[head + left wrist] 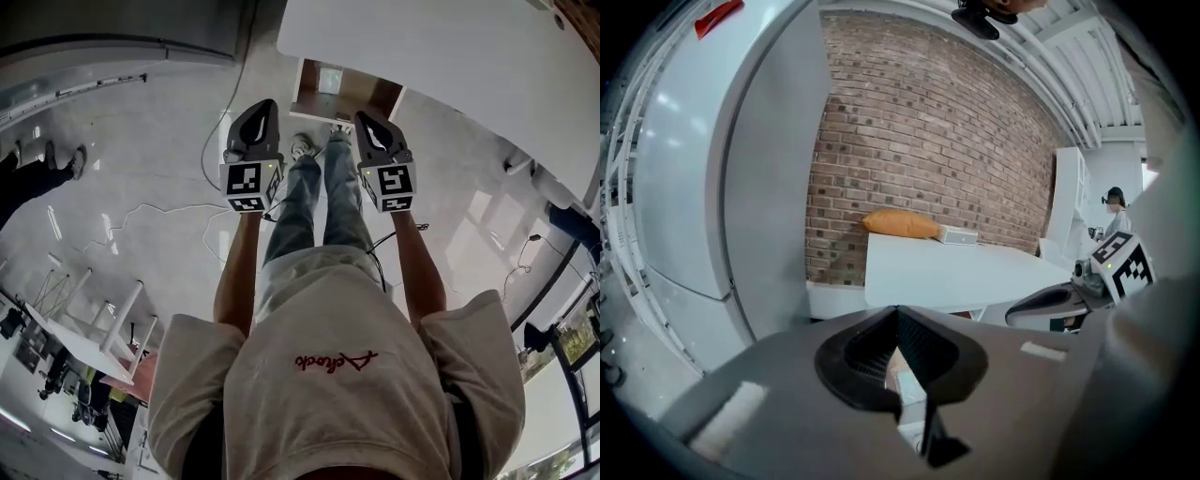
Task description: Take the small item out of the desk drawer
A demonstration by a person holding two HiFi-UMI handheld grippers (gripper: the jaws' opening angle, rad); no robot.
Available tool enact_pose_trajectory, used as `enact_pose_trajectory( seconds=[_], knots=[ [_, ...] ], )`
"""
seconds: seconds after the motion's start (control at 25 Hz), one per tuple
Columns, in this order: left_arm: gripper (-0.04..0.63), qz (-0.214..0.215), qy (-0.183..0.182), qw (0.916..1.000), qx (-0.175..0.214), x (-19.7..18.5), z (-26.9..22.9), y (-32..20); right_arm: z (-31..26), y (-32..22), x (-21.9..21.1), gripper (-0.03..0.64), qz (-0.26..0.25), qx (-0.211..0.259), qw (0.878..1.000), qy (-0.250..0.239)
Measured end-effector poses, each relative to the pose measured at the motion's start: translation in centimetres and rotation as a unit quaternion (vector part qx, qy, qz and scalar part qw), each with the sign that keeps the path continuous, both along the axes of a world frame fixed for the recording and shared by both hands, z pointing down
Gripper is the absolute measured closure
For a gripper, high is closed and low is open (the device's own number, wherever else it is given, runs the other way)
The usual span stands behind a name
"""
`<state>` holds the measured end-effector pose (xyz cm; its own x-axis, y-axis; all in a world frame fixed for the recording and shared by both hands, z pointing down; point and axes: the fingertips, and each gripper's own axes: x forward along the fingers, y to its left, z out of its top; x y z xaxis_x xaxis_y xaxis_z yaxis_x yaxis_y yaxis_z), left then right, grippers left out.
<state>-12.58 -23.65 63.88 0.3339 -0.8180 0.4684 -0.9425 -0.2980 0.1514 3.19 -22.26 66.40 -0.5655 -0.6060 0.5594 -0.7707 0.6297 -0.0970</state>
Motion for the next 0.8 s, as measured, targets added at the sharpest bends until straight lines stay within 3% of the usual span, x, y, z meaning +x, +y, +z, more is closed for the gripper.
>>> enact_pose_trajectory(
  seconds=[0.68, 0.8],
  knots=[
    [0.586, 0.008, 0.008, 0.999, -0.043, 0.5, 7.4, 0.9, 7.1, 1.1, 0.0, 0.606, -0.021, -0.052, 0.998, 0.033],
    [0.586, 0.007, 0.012, 0.9988, -0.046, 0.6, 8.2, 0.6, 8.1, -0.2, -0.7, 0.606, -0.025, -0.034, 0.998, 0.035]
  ],
)
